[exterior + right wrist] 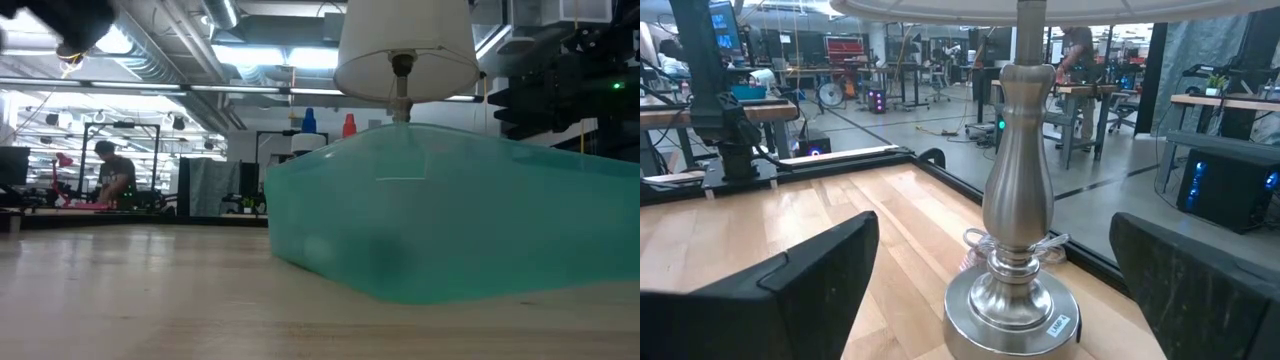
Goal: Pick & Place food coloring
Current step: Put the large yellow coloring bottle into the green bin
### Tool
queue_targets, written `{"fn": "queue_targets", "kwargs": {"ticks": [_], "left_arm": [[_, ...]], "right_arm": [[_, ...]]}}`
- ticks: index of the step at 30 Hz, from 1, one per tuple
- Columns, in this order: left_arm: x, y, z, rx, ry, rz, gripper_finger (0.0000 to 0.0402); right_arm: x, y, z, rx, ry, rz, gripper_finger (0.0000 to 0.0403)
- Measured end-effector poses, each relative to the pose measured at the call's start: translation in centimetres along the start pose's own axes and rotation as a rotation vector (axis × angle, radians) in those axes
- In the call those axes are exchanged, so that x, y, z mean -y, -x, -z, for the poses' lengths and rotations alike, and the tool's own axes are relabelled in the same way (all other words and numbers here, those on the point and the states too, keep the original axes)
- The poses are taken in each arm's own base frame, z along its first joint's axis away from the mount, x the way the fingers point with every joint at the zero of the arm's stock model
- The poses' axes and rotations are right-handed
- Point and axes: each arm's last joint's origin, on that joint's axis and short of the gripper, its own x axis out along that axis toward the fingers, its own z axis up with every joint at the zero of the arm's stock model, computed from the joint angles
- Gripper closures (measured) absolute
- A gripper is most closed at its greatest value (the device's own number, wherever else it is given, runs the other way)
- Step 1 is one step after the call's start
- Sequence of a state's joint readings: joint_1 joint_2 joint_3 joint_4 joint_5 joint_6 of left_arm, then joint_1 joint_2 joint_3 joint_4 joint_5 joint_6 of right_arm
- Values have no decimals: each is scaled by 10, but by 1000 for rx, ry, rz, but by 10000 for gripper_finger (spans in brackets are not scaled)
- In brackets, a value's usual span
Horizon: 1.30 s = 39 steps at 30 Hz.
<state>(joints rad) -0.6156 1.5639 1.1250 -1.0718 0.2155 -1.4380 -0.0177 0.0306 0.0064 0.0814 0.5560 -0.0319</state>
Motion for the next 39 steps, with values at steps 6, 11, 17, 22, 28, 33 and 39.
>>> {"fn": "queue_targets", "kwargs": {"ticks": [6, 11, 17, 22, 28, 33, 39], "left_arm": [[8, 29, -22, 103, -37, 61, 287], [16, 56, -43, 169, -85, 89, 284], [39, 84, -74, 209, -198, 69, 287], [60, 99, -101, 244, -284, 94, 283], [82, 111, -124, 281, -371, 133, 287], [95, 113, -135, 291, -416, 146, 284], [104, 105, -144, 285, -446, 129, 286]], "right_arm": [[0, 0, 0, 0, 0, 0, 6], [0, 0, 0, 0, 0, 0, 6], [0, 0, 0, 0, 0, 0, 6], [0, 0, 0, 1, 0, 0, 6], [0, 0, 0, 0, 0, 0, 6], [0, 0, 0, 0, 0, 0, 6], [0, 0, 0, 0, 0, 0, 6]]}}
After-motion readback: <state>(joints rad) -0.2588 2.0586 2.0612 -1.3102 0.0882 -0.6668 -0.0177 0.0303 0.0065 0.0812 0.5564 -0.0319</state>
